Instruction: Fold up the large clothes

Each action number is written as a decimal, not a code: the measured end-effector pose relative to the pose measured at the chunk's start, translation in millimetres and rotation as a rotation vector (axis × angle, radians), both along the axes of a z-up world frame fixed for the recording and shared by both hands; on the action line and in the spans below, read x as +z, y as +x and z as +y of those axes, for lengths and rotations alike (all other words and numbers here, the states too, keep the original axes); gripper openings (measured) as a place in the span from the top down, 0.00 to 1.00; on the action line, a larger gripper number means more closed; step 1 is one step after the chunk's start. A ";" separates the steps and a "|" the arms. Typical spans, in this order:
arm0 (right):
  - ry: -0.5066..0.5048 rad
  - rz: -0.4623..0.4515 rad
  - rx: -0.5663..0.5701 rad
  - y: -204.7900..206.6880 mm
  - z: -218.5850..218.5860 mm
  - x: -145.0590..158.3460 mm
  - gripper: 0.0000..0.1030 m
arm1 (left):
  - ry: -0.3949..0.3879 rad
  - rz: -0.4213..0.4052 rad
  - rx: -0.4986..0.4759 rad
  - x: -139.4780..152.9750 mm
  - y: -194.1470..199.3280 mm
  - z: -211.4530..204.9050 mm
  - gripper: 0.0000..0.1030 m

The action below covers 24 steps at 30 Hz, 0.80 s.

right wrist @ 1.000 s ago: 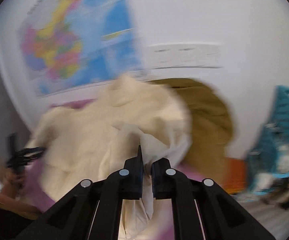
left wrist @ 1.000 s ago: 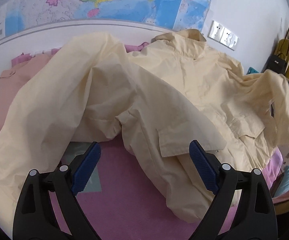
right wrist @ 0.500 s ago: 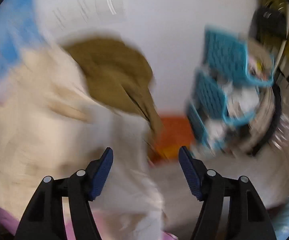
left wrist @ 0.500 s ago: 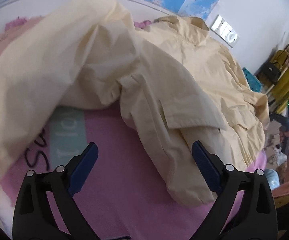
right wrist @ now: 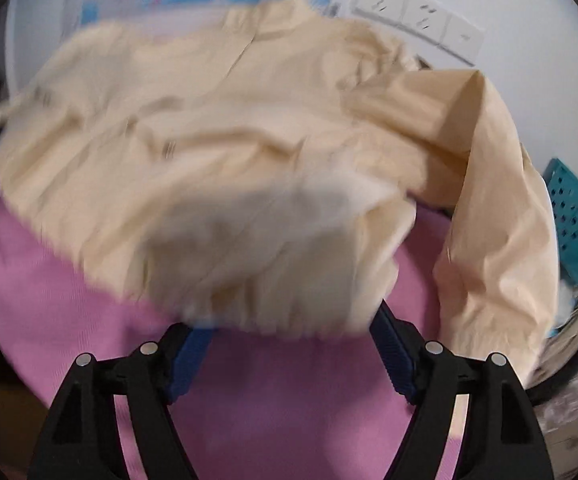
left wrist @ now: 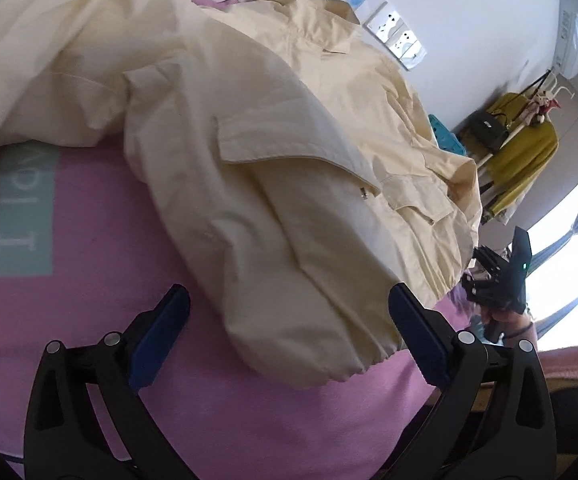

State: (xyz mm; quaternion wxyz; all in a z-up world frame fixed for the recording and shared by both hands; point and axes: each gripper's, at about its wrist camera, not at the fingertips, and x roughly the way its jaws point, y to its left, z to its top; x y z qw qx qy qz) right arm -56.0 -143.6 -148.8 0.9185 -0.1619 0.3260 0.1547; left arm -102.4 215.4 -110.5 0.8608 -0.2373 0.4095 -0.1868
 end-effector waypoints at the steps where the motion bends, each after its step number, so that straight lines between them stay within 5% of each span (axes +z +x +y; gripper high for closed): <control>1: 0.066 -0.003 0.001 3.2 -1.7 5.3 0.34 | -0.030 -0.008 -0.007 0.5 1.0 -3.3 0.07; 4: 0.228 0.002 0.007 9.2 -7.3 29.2 0.92 | -0.015 -0.028 0.032 10.7 2.2 -10.6 0.55; 5: 0.263 -0.002 -0.003 10.1 -9.5 37.0 0.93 | -0.001 -0.023 0.046 14.7 2.3 -10.7 0.74; 8: 0.434 -0.028 0.035 -5.8 -20.9 72.7 0.95 | -0.045 -0.076 0.066 43.8 -10.4 3.0 0.86; 12: 0.590 -0.080 0.136 -38.5 -39.1 117.2 0.95 | -0.071 -0.131 0.129 96.0 -39.5 23.3 0.87; 16: 0.696 -0.048 0.143 -59.6 -55.1 122.9 0.95 | -0.089 -0.167 0.183 129.2 -71.7 42.7 0.85; 19: 0.566 0.081 0.067 -52.4 -50.4 83.2 0.95 | 0.026 -0.111 0.171 117.0 -76.9 39.6 0.71; 22: 0.361 0.241 -0.022 -39.6 -38.8 31.7 0.90 | 0.178 0.090 0.122 64.8 -62.6 24.3 0.48; 24: 0.222 0.290 -0.052 -38.0 -30.9 12.9 0.82 | 0.312 0.136 0.138 51.6 -58.9 18.0 0.49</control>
